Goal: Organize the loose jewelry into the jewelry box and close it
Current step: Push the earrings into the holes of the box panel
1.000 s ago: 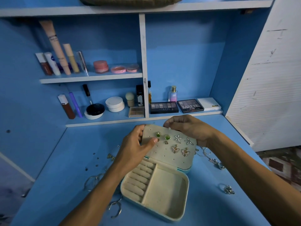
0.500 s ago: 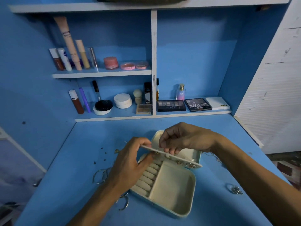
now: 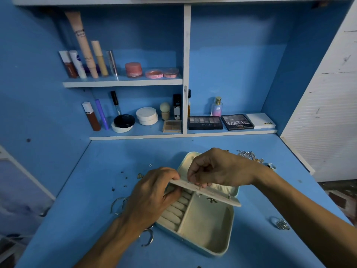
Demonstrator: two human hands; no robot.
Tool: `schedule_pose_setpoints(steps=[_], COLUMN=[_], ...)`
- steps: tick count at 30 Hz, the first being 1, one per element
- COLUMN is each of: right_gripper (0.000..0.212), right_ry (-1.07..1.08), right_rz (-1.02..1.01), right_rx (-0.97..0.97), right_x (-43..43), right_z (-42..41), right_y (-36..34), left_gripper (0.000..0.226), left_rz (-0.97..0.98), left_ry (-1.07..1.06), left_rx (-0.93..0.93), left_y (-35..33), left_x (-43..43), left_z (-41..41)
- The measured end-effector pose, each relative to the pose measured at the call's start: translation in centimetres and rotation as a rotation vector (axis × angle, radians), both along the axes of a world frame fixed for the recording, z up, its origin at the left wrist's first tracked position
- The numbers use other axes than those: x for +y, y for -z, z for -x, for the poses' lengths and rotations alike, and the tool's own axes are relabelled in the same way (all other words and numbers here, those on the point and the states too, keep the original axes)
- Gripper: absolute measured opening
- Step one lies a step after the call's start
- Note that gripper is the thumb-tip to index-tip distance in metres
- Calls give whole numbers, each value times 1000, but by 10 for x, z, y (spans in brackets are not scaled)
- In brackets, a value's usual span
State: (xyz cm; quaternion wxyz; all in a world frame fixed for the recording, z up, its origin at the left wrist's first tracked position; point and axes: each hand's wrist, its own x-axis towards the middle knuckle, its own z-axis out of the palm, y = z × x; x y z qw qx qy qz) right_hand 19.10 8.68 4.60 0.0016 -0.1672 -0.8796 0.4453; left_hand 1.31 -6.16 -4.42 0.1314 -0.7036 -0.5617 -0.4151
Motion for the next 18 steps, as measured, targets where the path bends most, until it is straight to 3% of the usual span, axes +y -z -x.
schedule_pose_setpoints(steps=[18], right_gripper=[9], right_ry=[-11], right_rz=[-44], right_rx=[30], right_x=[1], right_z=[2], right_y=[-2], left_gripper=[20], left_rz=[-30], left_ry=[30], left_rx=[73], left_y=[-6], left_x=[7], left_z=[4])
